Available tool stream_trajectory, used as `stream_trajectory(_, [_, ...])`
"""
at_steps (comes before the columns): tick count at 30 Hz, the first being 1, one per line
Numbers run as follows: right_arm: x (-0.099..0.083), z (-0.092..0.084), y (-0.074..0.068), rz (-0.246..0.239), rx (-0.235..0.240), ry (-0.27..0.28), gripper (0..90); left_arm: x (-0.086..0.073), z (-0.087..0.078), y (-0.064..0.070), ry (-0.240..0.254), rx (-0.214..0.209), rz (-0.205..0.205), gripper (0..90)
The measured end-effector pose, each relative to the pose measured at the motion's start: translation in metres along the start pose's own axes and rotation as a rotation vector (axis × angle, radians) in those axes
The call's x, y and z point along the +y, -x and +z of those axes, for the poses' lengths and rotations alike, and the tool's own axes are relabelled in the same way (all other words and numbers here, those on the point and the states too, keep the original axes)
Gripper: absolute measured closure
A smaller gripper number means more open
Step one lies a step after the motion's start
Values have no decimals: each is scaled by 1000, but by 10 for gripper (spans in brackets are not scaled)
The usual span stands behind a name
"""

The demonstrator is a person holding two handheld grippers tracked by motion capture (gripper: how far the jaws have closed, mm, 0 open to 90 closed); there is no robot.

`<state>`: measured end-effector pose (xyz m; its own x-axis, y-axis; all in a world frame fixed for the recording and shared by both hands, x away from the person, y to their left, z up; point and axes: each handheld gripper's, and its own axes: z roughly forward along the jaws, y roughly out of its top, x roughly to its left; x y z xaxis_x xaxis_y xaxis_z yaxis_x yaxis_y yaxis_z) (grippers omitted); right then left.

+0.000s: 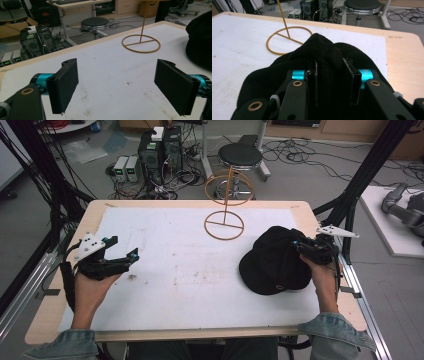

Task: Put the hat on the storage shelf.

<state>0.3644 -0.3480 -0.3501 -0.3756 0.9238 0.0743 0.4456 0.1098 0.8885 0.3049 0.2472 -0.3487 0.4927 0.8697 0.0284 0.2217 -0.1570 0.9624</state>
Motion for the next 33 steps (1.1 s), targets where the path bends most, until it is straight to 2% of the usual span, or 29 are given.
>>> stream_trajectory(23, [29,-28,-15,-27,12,125,703,3,1,0,14,-5,-2,197])
stream_trajectory(30, [46,-34,-23,-53,36,159,703,3,0,-1,15,-5,1,198])
stream_trajectory(33, [58,-36,-30,-62,56,174,703,3,-1,-1,17,-2,-1,197])
